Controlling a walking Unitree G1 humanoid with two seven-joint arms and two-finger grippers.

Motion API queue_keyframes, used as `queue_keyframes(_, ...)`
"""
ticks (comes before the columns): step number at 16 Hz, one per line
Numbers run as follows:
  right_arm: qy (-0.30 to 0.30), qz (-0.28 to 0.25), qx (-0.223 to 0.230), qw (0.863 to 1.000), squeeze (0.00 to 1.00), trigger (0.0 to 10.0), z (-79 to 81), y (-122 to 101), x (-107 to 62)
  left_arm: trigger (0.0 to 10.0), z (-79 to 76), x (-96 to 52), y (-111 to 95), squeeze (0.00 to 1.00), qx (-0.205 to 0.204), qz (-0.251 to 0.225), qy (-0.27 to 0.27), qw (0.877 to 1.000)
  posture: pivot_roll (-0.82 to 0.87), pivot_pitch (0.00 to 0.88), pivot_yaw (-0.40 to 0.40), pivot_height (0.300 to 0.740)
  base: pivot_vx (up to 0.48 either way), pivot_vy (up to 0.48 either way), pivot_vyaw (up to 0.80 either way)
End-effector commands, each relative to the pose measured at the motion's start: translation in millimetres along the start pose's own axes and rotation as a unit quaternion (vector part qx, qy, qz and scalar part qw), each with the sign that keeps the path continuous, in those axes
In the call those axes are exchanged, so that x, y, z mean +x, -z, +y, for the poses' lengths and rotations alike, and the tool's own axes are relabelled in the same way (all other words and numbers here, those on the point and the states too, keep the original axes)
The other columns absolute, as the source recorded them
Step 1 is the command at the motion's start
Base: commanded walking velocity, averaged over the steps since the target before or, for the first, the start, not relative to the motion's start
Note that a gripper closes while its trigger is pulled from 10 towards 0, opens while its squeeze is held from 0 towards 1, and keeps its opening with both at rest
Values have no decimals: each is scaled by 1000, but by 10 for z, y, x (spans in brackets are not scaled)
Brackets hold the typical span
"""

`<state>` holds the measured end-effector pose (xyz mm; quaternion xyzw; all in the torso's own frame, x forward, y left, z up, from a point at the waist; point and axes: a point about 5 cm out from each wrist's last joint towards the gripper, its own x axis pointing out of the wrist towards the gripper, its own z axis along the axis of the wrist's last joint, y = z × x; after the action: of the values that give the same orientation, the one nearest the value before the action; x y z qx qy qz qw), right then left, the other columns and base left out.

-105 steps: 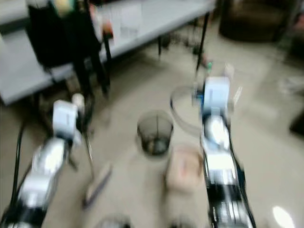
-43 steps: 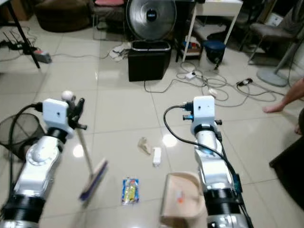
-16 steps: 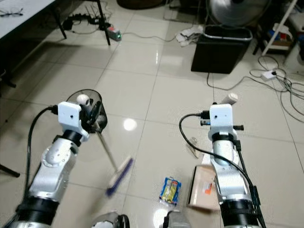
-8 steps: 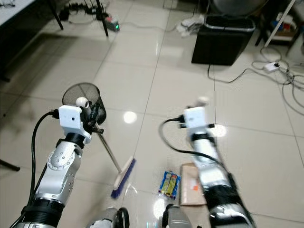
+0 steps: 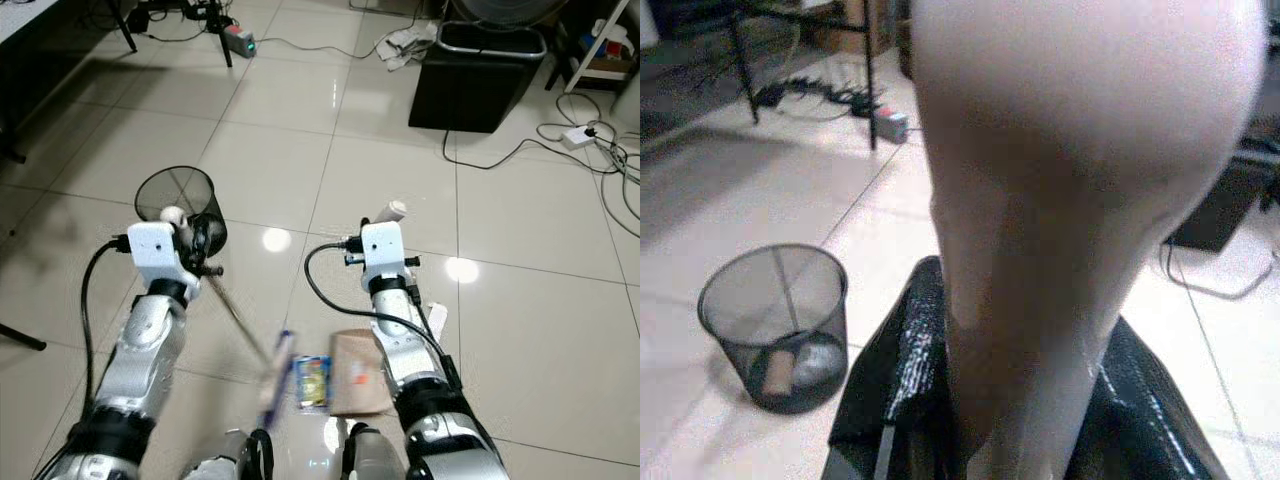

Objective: Sweep floor

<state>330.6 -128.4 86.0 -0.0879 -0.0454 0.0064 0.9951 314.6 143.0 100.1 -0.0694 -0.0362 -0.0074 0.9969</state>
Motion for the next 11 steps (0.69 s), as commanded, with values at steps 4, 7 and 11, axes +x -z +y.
queue_keyframes(4,7,15,16,1000,0,10000,23,70,-8,10000,38,69,7,0,-132,2,-90,987,55,245,74,740,0,0,0)
queue_keyframes(7,17,12,22,1000,0,10000,-56,75,7,10000,57,141,-125,0,-198,-34,-92,975,53,228,69,740,0,0,0)
queue_keyframes(11,44,9,40,998,0,10000,-221,76,21,10000,-5,276,-320,0,-155,-61,-16,986,49,193,75,740,0,0,0)
